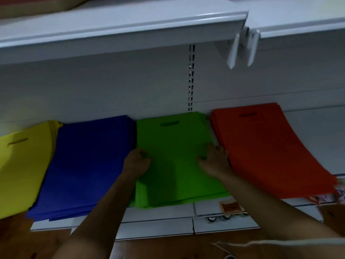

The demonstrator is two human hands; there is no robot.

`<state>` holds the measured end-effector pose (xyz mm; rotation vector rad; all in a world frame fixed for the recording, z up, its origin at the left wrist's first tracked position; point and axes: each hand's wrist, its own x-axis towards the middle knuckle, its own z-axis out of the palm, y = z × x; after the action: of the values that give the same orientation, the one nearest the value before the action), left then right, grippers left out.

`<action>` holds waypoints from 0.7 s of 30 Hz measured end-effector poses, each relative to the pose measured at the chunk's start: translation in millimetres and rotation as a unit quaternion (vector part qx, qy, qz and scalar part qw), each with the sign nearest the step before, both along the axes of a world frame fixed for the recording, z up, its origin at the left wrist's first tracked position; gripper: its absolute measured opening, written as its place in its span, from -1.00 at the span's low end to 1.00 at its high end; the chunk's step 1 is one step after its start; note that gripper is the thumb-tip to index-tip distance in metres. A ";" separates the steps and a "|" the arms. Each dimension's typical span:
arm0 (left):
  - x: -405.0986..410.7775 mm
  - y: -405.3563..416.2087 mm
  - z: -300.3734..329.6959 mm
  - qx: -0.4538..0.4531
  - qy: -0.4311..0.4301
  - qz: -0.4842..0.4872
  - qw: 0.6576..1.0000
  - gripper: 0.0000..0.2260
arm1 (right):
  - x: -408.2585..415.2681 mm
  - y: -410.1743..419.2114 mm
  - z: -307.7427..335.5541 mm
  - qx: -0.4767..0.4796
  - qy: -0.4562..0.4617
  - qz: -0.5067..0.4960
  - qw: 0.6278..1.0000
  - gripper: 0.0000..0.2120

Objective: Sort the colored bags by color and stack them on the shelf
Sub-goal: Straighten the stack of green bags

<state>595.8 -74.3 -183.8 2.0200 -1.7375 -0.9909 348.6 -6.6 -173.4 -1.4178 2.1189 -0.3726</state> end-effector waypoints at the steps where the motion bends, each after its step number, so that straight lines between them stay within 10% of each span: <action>1: -1.6 0.6 -0.6 0.004 -0.005 -0.002 1.000 -0.66 | 0.0 -5.4 1.5 0.001 -0.003 0.001 1.000 -0.45; 21: 1.5 -5.5 2.2 0.015 0.046 0.024 0.999 -0.64 | 5.6 -24.0 0.8 -0.004 0.021 0.025 0.999 -0.43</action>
<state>597.3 -79.8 -181.5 1.9912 -1.6297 -1.0825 354.2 -30.6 -172.6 -1.4925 2.1123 -0.3344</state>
